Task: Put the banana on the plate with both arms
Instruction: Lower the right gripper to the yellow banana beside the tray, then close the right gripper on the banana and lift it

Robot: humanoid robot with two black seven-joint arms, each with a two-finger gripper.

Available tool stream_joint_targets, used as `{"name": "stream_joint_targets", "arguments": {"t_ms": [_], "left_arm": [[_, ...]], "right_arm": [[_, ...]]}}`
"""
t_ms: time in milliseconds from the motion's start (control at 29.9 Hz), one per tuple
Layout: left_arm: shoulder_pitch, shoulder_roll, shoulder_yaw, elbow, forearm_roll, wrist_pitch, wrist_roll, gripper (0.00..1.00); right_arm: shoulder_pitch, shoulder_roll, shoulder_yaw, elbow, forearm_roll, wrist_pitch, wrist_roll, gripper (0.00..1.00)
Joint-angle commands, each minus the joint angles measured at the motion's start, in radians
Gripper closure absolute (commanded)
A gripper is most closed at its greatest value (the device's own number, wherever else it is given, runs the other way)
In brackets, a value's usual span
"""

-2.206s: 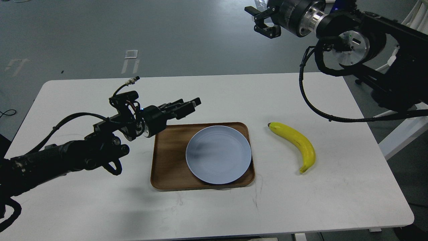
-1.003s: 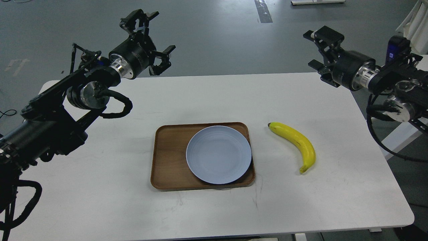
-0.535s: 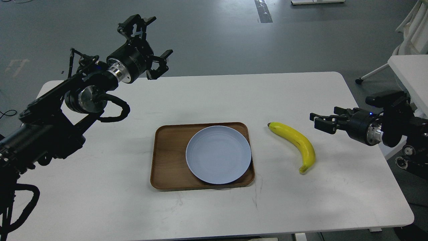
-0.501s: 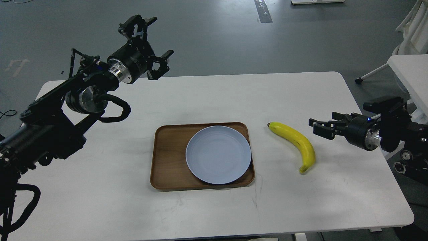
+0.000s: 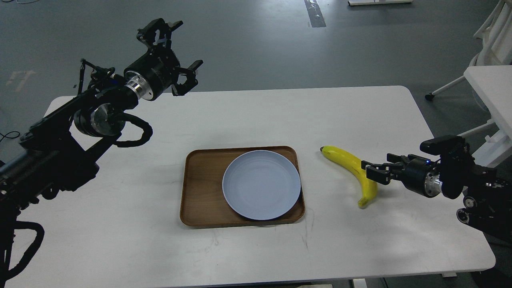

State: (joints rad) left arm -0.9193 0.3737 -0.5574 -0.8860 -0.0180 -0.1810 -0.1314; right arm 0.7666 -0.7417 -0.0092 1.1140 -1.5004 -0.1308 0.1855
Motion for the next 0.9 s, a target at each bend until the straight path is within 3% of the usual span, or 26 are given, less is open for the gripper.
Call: {"name": "stream_joint_targets", "arguments": {"t_ms": [0, 234, 301, 368, 434, 535, 635, 769, 869], "left_arm": [[0.002, 0.002, -0.009, -0.001, 0.0, -0.002, -0.001, 0.02], [0.002, 0.008, -0.013, -0.001, 0.0, -0.003, -0.001, 0.02], [0.002, 0.011, -0.012, -0.001, 0.0, -0.003, -0.001, 0.02], [0.002, 0.016, -0.012, -0.001, 0.0, -0.003, -0.001, 0.02], [0.002, 0.021, -0.012, -0.001, 0.0, -0.005, -0.001, 0.02], [0.002, 0.024, -0.01, -0.001, 0.0, -0.005, -0.001, 0.02], [0.002, 0.024, -0.01, 0.001, 0.001, -0.003, -0.001, 0.02], [0.004, 0.022, -0.009, -0.001, 0.001, -0.002, -0.001, 0.02], [0.004, 0.022, -0.007, -0.001, 0.001, -0.002, -0.001, 0.02]], "right_arm": [[0.011, 0.019, -0.003, -0.01, 0.0, -0.003, 0.011, 0.18], [0.008, 0.08, -0.008, -0.045, -0.001, -0.003, 0.014, 0.19], [0.011, 0.09, -0.02, -0.065, -0.009, -0.003, 0.014, 0.24], [0.013, 0.094, -0.041, -0.083, -0.03, -0.004, 0.014, 0.39], [0.014, 0.094, -0.049, -0.083, -0.058, -0.01, 0.02, 0.63], [0.016, 0.094, -0.051, -0.086, -0.073, -0.032, 0.054, 0.81], [0.034, 0.096, -0.051, -0.086, -0.073, -0.064, 0.058, 0.91], [0.059, 0.1, -0.045, -0.079, -0.073, -0.084, 0.069, 0.95], [0.114, 0.122, -0.041, -0.063, -0.069, -0.121, 0.123, 0.95]]}}
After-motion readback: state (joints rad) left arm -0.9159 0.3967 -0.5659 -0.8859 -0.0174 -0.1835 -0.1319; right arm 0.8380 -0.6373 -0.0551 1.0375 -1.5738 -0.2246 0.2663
